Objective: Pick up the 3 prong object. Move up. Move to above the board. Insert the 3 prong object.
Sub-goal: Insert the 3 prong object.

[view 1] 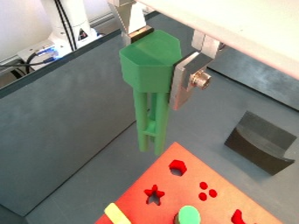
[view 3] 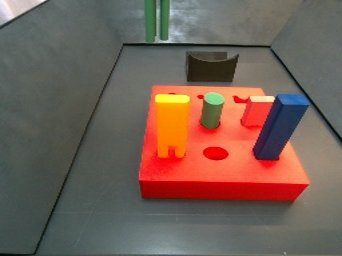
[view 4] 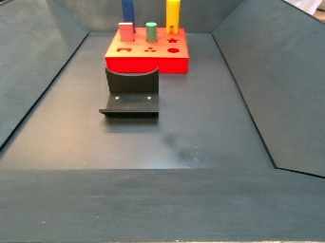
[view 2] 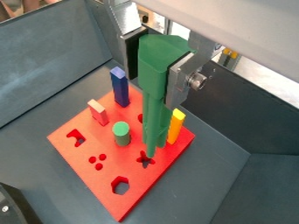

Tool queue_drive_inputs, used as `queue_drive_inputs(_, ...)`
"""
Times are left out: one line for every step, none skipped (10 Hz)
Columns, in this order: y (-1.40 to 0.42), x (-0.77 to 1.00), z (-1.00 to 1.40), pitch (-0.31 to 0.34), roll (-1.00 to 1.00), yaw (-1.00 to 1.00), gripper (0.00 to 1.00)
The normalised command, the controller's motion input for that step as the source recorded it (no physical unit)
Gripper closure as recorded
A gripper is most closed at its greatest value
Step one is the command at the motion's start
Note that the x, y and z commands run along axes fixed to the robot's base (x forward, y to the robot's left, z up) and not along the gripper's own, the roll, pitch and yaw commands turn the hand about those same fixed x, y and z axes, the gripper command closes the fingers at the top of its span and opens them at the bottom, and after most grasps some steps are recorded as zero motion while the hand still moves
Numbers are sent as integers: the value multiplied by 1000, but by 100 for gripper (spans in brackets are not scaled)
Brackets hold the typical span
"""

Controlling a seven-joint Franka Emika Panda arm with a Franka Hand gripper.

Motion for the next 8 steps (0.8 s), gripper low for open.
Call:
queue_drive_inputs(194,974,-194,60,59,0,100)
queue_drive_inputs(143,1000,-223,74,71,0,100)
queue_drive_inputs(117,1000,-163,59,100,0,100)
queue_drive_inputs(214,1000,-146,66,84,60,100)
queue_drive_inputs(209,1000,-106,90,87,206,100)
queue_drive_inputs(146,903,-169,59,51,351,100)
queue_drive_inputs(134,706,-271,0,7,451,100)
queue_drive_inputs(103,526,-337,-24,0,546,100)
